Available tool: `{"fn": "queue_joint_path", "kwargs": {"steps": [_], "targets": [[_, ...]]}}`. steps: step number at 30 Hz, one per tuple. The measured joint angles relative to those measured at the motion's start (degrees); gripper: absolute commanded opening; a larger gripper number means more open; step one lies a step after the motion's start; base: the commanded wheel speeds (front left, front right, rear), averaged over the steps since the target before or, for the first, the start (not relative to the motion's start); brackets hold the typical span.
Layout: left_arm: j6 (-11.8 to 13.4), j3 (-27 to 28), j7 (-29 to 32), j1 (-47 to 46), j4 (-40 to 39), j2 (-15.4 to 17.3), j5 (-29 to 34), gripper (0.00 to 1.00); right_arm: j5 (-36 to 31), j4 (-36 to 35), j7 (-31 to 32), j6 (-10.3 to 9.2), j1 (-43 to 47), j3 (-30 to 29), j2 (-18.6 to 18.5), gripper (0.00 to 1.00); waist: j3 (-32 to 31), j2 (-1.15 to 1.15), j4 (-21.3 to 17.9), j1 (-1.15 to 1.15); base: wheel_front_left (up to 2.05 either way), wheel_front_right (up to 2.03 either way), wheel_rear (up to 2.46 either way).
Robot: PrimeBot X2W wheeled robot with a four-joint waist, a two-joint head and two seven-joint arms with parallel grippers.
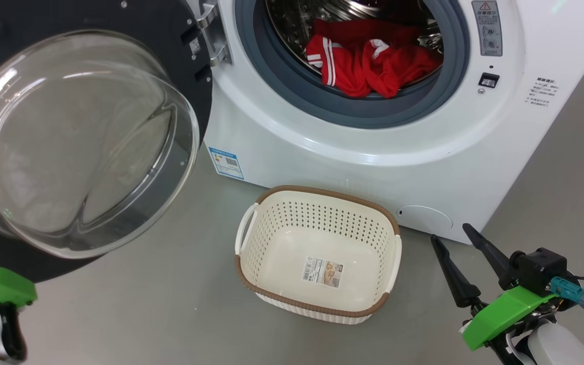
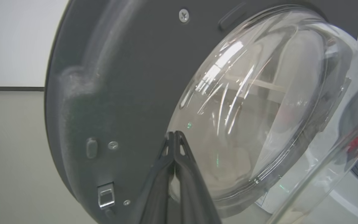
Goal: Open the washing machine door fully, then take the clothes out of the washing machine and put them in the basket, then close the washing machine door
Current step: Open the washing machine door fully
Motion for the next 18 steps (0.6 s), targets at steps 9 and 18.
{"fn": "queue_joint_path", "kwargs": {"steps": [9,18], "targets": [[-2.79,0.01,-0.01,6.52,-7.25,-4.93,1.32,1.00,0.00,-0.58,0.00,0.00,1.64,-0.93,0.37,1.00,-1.19,0.00,-1.19,0.00,0.00,0.00,0.00],[-4.48,-4.04,-0.01,12.09,-13.58,-6.65,0.00,1.00,-0.01,-1.41,0.00,-0.01,2.14,-3.14,0.67,1.00,-1.39,0.00,-5.01,0.00,0.00,0.00,0.00]]}}
